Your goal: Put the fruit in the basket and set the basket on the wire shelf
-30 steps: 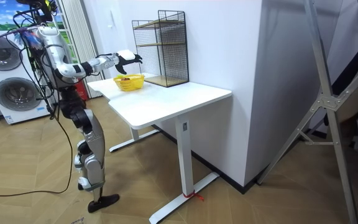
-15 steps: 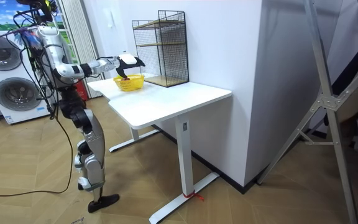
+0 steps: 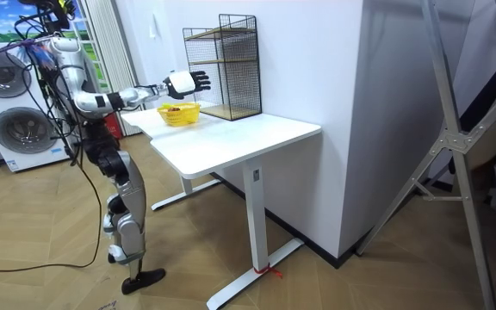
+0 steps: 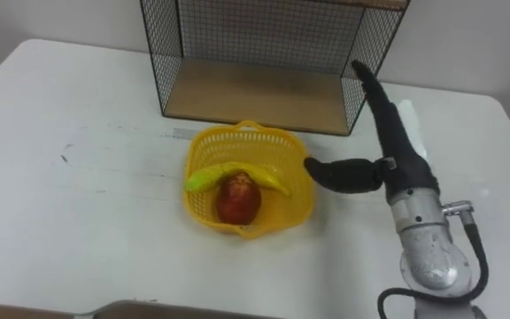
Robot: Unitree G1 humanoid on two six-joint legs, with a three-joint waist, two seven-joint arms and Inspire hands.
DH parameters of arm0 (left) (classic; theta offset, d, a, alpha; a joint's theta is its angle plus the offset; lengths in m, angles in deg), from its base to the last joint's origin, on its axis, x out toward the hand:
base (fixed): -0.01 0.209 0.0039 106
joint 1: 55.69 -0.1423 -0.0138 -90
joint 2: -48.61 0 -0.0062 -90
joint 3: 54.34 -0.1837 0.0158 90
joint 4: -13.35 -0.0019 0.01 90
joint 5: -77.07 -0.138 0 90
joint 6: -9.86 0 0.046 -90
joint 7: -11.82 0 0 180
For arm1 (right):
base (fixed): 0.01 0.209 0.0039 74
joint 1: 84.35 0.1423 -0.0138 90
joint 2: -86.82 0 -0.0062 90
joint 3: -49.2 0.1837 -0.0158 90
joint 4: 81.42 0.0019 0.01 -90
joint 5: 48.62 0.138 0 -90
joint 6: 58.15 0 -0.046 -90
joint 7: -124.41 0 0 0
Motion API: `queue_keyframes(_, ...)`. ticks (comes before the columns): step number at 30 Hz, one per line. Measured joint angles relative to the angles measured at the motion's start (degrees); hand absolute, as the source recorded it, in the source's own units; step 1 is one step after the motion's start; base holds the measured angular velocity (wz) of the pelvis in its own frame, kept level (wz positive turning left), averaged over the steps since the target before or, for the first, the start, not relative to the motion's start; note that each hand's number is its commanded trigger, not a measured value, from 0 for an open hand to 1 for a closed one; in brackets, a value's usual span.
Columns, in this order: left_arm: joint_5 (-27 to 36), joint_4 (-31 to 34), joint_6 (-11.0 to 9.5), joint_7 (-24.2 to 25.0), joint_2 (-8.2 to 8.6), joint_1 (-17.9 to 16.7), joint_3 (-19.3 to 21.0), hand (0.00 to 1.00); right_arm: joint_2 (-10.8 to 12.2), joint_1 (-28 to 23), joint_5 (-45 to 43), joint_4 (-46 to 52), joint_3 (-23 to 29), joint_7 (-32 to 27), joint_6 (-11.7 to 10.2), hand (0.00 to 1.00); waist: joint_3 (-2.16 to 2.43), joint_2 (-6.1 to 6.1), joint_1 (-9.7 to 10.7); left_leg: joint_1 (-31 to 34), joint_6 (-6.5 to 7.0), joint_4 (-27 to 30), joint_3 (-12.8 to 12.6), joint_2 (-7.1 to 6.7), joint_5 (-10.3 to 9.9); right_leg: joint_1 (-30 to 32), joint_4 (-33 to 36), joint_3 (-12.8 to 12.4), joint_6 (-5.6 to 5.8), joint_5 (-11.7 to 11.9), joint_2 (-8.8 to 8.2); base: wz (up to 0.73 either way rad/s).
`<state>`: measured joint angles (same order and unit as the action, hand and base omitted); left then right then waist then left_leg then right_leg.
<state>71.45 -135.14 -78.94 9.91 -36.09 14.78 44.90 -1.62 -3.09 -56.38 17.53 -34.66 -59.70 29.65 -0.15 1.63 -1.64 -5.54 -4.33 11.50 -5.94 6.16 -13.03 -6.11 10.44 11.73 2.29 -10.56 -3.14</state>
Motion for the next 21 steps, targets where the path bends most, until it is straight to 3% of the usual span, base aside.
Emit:
queue_keyframes(3,7.35,-1.16,-0.18,-2.35,0.21,-0.35,4.52,0.00,-0.01,-2.01,3.09,-1.91,1.67,-3.16,-0.10,0.00,0.37,-0.70,-0.18,0.32,0.00,0.14,-0.01,-0.02,0.00,0.11,0.00,-0.06,0.03,-0.04,-0.02,0.00)
queue_keyframes(5,13.19,-1.14,-0.23,-5.04,0.74,-0.60,8.01,0.00,0.03,-3.25,3.92,-1.89,2.57,-4.86,0.50,0.00,0.38,-1.10,-0.41,0.62,0.05,0.13,-0.02,-0.10,0.04,0.38,-0.02,-0.14,0.04,-0.06,-0.10,0.00)
queue_keyframes(8,22.02,-0.66,-0.55,-12.16,1.13,-0.47,14.09,0.00,0.09,-6.03,5.11,-2.02,4.09,-7.80,0.56,0.00,0.43,-1.09,-0.42,0.27,0.17,-0.13,-0.05,-0.27,0.19,0.34,0.09,-0.40,0.04,-0.07,-0.22,0.00)
queue_keyframes(11,31.97,4.07,-1.19,-20.20,1.31,-0.23,19.19,0.00,0.22,-8.52,7.64,-2.57,4.34,-10.80,0.99,0.00,0.45,-1.01,-0.61,0.00,0.25,-0.28,-0.08,-0.52,0.28,0.17,0.11,-0.36,0.18,-0.15,-0.49,0.00)
queue_keyframes(14,37.16,12.15,-1.81,-29.37,1.30,0.62,22.83,0.00,0.53,-9.55,7.89,-2.87,4.39,-12.82,1.23,0.00,0.48,-0.79,-1.87,0.09,0.38,-0.33,-0.09,-0.85,0.34,0.56,0.17,-0.57,0.34,-0.13,-0.75,-0.01)
queue_keyframes(16,37.94,19.45,-3.42,-36.75,0.89,1.97,24.57,0.00,1.16,-9.59,7.86,-2.95,4.39,-13.87,1.65,0.00,0.65,-0.54,-2.70,-0.11,0.42,-0.53,0.06,-0.92,0.37,0.14,0.16,-0.42,0.39,-0.10,-0.80,0.02)
queue_keyframes(18,37.97,25.85,-3.96,-42.18,0.54,2.80,24.91,0.00,1.26,-9.89,7.88,-2.97,4.39,-15.00,1.65,0.00,0.65,-0.59,-3.43,-0.07,0.43,-0.53,0.12,-0.92,0.37,0.29,0.19,-0.38,0.39,-0.09,-0.80,0.00)
queue_keyframes(21,37.55,35.13,-6.49,-49.88,0.28,2.18,25.10,0.00,1.23,-10.57,7.96,-2.98,4.44,-16.65,1.67,0.00,0.92,-1.18,-3.83,-0.09,0.43,-0.82,0.29,-0.94,0.37,0.83,0.20,-0.49,0.40,-0.10,-0.79,-0.02)
